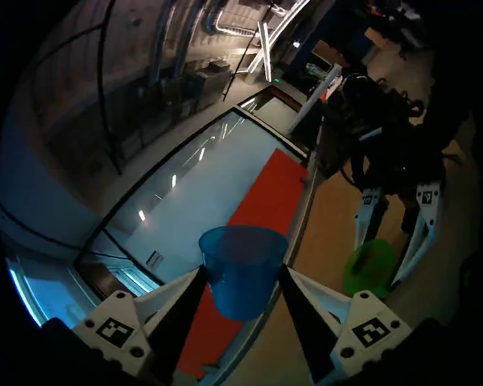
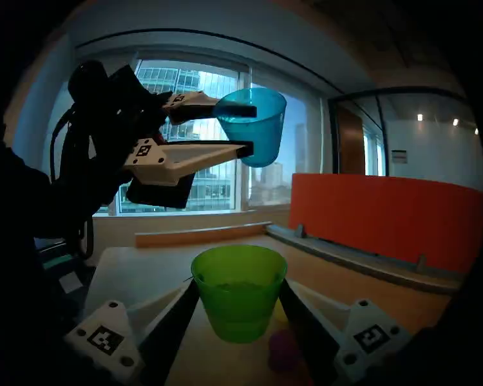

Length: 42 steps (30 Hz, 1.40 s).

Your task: Pour water

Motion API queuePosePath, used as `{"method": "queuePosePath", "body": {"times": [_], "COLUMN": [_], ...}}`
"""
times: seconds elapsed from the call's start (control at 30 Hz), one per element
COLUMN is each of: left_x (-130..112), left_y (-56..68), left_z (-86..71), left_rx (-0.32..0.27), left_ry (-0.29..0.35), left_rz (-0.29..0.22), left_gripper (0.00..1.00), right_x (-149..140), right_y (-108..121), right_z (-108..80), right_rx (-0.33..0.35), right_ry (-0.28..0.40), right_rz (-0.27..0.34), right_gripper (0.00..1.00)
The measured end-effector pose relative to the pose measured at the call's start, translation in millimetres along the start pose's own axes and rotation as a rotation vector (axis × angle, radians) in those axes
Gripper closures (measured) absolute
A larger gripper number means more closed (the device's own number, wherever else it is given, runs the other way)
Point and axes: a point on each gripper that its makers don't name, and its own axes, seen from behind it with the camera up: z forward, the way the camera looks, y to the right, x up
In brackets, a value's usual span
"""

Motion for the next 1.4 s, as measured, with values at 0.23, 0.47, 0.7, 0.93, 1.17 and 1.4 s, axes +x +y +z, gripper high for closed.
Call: {"method": "queuePosePath", "body": {"times": [0.23, 0.47, 0.7, 0.93, 1.17, 1.4], "left_x": [-10.6, -19.0, -21.6, -17.5, -22.6, -33.0], "left_y": [-1.4, -6.4, -5.7, -3.2, -0.6, 7.3], "left_z": [3.7, 6.7, 7.5, 10.6, 12.4, 6.9], "left_rx": [-0.010, -0.027, -0.048, -0.072, -0.074, -0.080], "left_ry": [-0.012, -0.010, 0.013, 0.039, 0.036, 0.022], "left_rz": [-0.246, -0.484, -0.687, -0.841, -0.871, -0.887], "left_gripper": [0.20, 0.20, 0.20, 0.20, 0.20, 0.20], "right_x": [1.9, 4.0, 7.7, 10.9, 12.1, 11.2], "right_y": [0.7, 0.4, -0.4, -2.2, -2.0, 1.4], "right_z": [-3.4, -5.6, -7.8, -8.5, -8.0, -10.4], "right_rx": [-0.005, -0.009, -0.012, -0.012, -0.012, -0.020], "right_ry": [0.004, 0.005, 0.008, 0.007, 0.006, -0.001], "right_rz": [-0.002, -0.006, -0.007, -0.011, -0.006, 0.007], "right_gripper": [0.13, 0.13, 0.13, 0.13, 0.13, 0.13]}}
